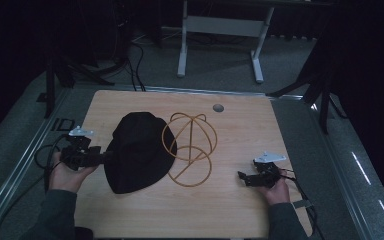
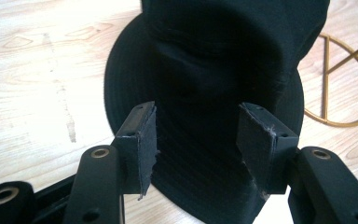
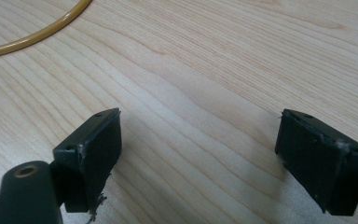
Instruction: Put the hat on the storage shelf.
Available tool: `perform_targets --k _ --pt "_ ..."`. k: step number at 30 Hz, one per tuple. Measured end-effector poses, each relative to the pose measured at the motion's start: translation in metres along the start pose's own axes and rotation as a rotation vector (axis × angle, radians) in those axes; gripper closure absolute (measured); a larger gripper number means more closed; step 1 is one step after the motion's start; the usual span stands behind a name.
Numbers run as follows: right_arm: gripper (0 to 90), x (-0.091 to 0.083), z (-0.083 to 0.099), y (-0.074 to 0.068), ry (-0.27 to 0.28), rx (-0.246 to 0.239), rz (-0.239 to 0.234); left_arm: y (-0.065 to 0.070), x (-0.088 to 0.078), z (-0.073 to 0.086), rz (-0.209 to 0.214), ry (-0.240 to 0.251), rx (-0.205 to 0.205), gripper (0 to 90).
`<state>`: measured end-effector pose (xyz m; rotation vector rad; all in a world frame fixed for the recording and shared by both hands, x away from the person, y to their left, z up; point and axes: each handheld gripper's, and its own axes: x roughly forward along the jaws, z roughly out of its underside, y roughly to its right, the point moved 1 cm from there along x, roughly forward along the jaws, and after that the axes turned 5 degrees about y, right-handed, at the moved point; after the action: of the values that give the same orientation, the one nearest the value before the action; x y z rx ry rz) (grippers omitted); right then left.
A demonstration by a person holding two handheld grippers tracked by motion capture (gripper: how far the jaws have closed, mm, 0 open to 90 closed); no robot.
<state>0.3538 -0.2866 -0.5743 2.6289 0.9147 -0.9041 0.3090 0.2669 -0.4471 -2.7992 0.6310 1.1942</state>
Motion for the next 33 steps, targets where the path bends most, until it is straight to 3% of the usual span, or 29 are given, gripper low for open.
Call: perform_targets --k 8,18,33 --pt "14.3 0.0 0.0 0.0 -0.001 -0.003 -0.002 0.005 0.01 0.0 0.004 -0.051 0.018 49.8" --pt "14.3 0.0 0.0 0.0 -0.001 -0.002 -0.002 0.012 0.006 -0.009 -0.002 -0.101 0.038 52.3" --pt "14.4 0.0 0.0 0.0 0.0 -0.003 -0.002 0.019 0.006 -0.018 0.021 -0.18 0.046 53.1"
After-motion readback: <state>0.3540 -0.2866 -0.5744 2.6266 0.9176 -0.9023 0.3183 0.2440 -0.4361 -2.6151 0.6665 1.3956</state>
